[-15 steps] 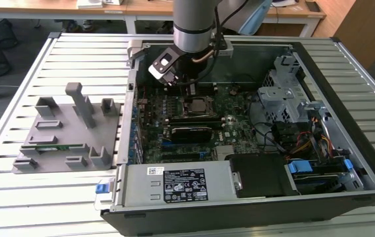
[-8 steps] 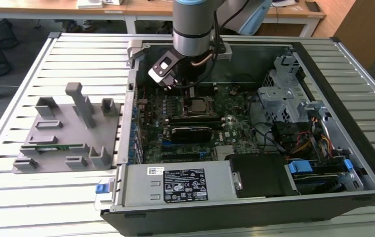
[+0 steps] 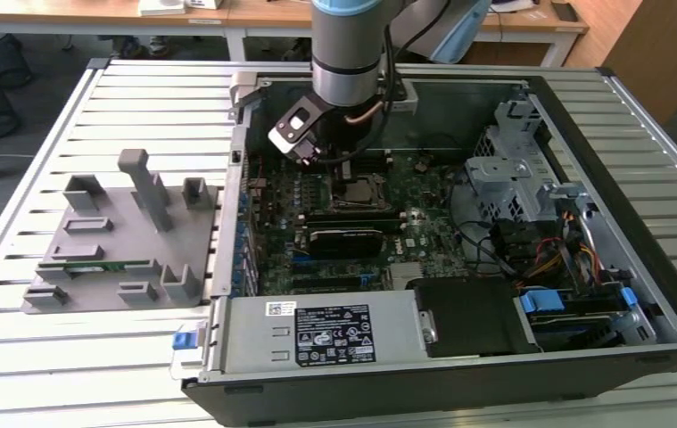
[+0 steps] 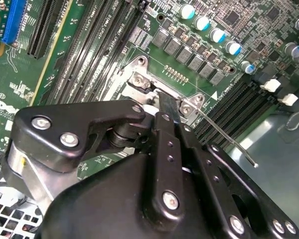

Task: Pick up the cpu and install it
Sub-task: 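Close the cpu cover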

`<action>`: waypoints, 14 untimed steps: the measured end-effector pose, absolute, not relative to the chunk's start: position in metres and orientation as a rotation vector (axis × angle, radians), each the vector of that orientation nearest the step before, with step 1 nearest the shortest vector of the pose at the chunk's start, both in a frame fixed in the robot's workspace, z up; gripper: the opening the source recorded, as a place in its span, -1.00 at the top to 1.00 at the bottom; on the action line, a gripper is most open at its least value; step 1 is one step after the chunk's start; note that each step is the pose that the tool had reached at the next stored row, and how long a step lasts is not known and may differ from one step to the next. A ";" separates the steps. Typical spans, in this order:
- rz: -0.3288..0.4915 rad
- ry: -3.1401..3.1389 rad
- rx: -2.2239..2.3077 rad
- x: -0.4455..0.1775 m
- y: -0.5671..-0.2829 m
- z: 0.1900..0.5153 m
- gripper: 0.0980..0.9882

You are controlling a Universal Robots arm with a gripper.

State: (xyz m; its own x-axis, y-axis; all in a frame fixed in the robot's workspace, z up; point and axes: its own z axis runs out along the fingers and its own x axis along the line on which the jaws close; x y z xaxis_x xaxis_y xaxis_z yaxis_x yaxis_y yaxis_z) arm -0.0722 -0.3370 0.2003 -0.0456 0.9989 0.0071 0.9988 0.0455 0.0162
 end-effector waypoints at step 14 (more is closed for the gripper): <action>0.029 2.268 2.167 -0.063 -0.337 0.199 0.98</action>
